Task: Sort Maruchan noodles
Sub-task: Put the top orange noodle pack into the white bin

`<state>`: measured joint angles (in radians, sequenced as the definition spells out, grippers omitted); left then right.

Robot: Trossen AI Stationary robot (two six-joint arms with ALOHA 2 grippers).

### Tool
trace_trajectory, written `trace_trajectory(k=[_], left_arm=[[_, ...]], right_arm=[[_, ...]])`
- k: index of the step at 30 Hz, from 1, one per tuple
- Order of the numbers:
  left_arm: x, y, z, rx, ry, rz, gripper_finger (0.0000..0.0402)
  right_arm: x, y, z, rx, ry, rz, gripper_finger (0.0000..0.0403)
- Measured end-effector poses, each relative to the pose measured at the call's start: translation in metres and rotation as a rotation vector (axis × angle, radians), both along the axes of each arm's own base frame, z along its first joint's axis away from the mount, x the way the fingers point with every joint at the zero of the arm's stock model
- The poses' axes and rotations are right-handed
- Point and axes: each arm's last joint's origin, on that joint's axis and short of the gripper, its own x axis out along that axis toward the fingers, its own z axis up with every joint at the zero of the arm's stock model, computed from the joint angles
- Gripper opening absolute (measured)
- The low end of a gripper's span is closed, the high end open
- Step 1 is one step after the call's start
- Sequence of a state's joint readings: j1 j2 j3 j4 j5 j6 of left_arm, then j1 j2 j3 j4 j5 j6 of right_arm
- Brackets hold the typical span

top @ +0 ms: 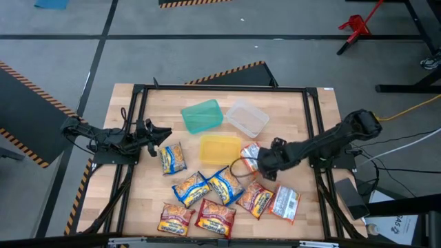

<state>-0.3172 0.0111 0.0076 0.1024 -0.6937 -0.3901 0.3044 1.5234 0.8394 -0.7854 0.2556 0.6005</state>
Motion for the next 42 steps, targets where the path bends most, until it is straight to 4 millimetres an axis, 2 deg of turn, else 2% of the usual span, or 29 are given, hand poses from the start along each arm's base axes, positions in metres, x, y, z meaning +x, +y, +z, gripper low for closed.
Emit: trace_trajectory(k=[4, 8, 13, 17, 26, 28, 34, 42], left_arm=[[0.0, 0.0, -0.001, 0.002, 0.005, 0.0, 0.0082], [0.0, 0.0, -0.001, 0.002, 0.006, 0.0, 0.0082], [0.0, 0.0, -0.001, 0.002, 0.006, 0.0, 0.0082], [0.0, 0.0, -0.001, 0.001, 0.006, 0.0, 0.0082], [0.0, 0.0, -0.001, 0.001, 0.007, -0.001, 0.0082], [0.0, 0.0, -0.001, 0.001, 0.008, -0.001, 0.0082], [0.0, 0.0, -0.001, 0.002, 0.013, -0.001, 0.0082], [0.0, 0.0, -0.001, 0.001, 0.012, -0.001, 0.0082]], right_arm=[[0.001, -0.011, -0.005, 0.067, 0.031, 0.009, 0.039], [0.0, -0.013, -0.014, 0.12, 0.01, 0.03, 0.0389], [-0.001, -0.012, -0.022, 0.135, -0.033, 0.026, 0.0349], [-0.003, -0.014, -0.024, 0.1, -0.036, -0.001, 0.0276], [-0.003, -0.014, -0.024, 0.105, -0.037, -0.047, 0.0047], [-0.004, -0.014, -0.024, 0.117, -0.034, -0.046, 0.0013], [-0.003, -0.012, -0.023, 0.145, -0.034, -0.067, 0.0003], [0.004, -0.003, -0.006, 0.158, -0.021, -0.042, 0.0001]])
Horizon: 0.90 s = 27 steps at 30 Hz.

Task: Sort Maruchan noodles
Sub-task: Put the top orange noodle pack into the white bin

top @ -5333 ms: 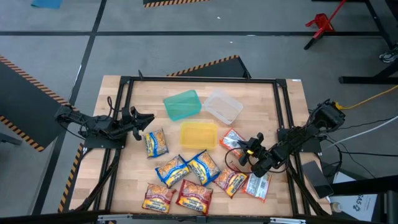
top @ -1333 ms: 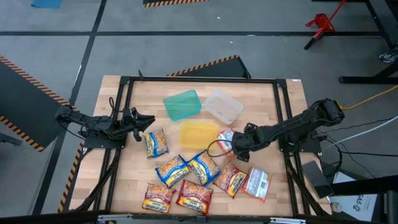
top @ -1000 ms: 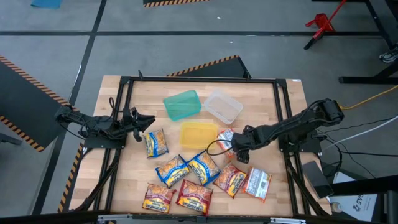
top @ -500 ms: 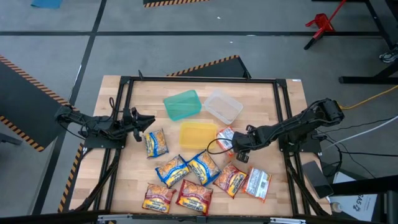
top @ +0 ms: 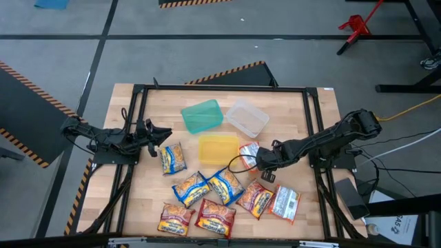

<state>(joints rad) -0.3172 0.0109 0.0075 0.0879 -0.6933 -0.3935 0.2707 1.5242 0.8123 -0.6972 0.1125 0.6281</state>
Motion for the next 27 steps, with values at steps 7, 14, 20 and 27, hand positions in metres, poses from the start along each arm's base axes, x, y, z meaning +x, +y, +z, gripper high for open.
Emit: trace_trajectory(k=[7, 14, 20, 27], left_arm=[[0.0, 0.0, 0.0, 0.0, 0.0, 0.0, 0.0082], [0.0, 0.0, 0.0, 0.002, 0.0, 0.0, 0.0082], [0.0, 0.0, 0.0, 0.002, 0.0, 0.0, 0.0082], [0.0, 0.0, 0.0, 0.002, 0.001, 0.0, 0.0082]], right_arm=[[0.007, 0.009, 0.02, 0.014, 0.005, 0.014, 0.0], [0.014, 0.011, 0.05, -0.014, 0.035, 0.05, 0.0], [0.019, 0.01, 0.082, -0.099, 0.029, 0.054, 0.0], [0.022, 0.008, 0.116, -0.187, 0.007, 0.065, 0.0]])
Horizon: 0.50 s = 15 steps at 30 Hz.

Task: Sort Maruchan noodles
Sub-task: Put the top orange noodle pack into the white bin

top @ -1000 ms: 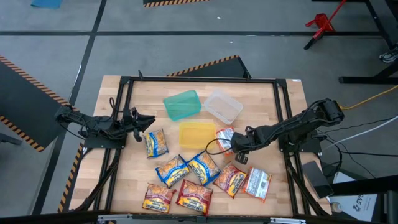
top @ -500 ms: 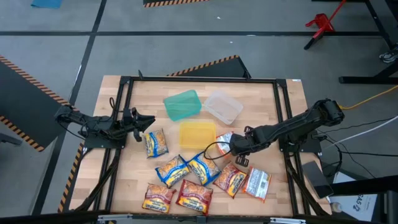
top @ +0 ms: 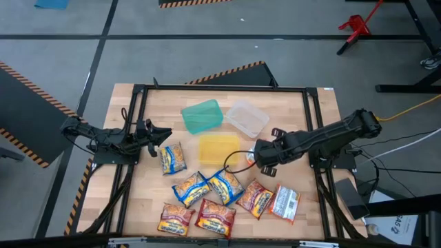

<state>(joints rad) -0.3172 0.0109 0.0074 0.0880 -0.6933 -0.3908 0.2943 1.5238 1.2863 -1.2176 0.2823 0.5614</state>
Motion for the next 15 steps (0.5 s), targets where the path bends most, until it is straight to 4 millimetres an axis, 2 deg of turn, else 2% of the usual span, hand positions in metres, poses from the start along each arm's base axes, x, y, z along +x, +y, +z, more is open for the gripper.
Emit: trace_trajectory(k=[9, 15], left_arm=[[0.0, 0.0, 0.0, 0.0, 0.0, 0.0, 0.0082], [0.0, 0.0, 0.0, 0.001, 0.001, 0.0, 0.0082]], right_arm=[[0.004, -0.006, 0.028, -0.089, -0.044, 0.029, 0.0], [0.007, -0.022, 0.051, -0.102, -0.058, 0.055, 0.0]])
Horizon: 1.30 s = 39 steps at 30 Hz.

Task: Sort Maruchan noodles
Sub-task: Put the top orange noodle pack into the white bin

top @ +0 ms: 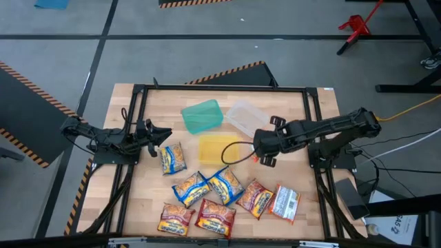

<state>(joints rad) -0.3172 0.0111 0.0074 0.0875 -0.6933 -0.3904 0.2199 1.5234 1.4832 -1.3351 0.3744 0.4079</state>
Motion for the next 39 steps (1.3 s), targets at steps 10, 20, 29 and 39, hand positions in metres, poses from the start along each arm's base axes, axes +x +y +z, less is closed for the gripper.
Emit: trace_trajectory(k=[10, 20, 29, 39], left_arm=[[0.0, 0.0, 0.0, 0.001, 0.001, 0.0, 0.0082], [0.0, 0.001, -0.001, 0.01, 0.018, 0.027, 0.0082], [0.0, 0.001, -0.001, 0.016, 0.021, 0.031, 0.0082], [-0.001, 0.002, -0.002, 0.007, 0.023, 0.078, 0.0082]], right_arm=[[0.009, -0.055, 0.033, -0.137, -0.046, 0.02, 0.0], [0.028, -0.13, 0.019, -0.178, -0.198, 0.054, 0.0], [0.027, -0.168, -0.012, -0.118, -0.26, 0.073, 0.0], [0.027, -0.179, -0.044, -0.079, -0.321, 0.112, 0.0]])
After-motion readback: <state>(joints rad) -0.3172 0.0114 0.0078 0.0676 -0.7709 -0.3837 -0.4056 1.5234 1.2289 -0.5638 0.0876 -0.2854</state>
